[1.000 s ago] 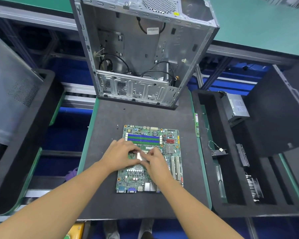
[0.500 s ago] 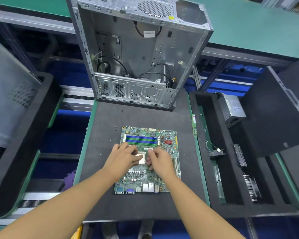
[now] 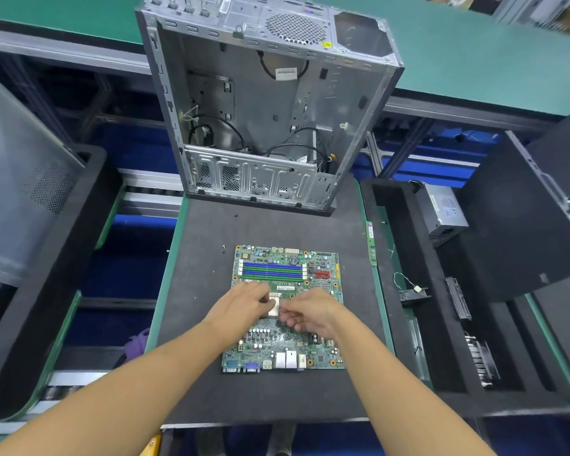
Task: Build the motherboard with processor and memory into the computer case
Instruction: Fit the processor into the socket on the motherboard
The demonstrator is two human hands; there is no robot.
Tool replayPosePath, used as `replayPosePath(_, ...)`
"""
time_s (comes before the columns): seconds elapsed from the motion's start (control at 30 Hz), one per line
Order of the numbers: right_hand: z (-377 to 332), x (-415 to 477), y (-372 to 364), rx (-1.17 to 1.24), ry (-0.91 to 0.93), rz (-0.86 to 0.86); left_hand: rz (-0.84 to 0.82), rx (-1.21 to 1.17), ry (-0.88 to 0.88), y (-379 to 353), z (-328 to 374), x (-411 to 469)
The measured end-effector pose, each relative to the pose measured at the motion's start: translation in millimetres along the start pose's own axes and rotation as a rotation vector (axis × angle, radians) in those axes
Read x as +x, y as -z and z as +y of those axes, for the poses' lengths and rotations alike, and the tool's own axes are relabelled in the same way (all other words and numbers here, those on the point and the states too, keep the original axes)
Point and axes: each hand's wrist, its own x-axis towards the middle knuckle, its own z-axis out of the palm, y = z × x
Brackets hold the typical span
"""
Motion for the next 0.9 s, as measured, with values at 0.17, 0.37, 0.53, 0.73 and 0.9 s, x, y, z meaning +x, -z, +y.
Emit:
replayPosePath(0.17, -9.6, -4.1, -6.7, -0.315, -0.025, 0.083, 0.030, -0.074, -0.013, -4.9, -5.5, 4.1)
replayPosePath(0.37, -3.9, -2.0, -26.0, -0.613, -0.067, 0.179, 0.072, -0.345, 0.187, -15.3, -7.4, 8.2)
replayPosePath(0.53, 1.8, 4.5, -27.3, -0.746, -0.028, 0.260, 0.168, -0.225, 0.063, -22.9, -9.2, 4.5)
replayPosePath(0.73, 12.5, 8.6, -28.9, -0.825, 0.007, 0.285, 0.183, -0.205, 0.065, -27.2, -12.3, 6.8)
replayPosePath(0.9, 23.3, 8.6, -36.5, -0.844, 0.140, 0.360, 0.170, -0.216, -0.027, -21.1, -14.5, 7.7)
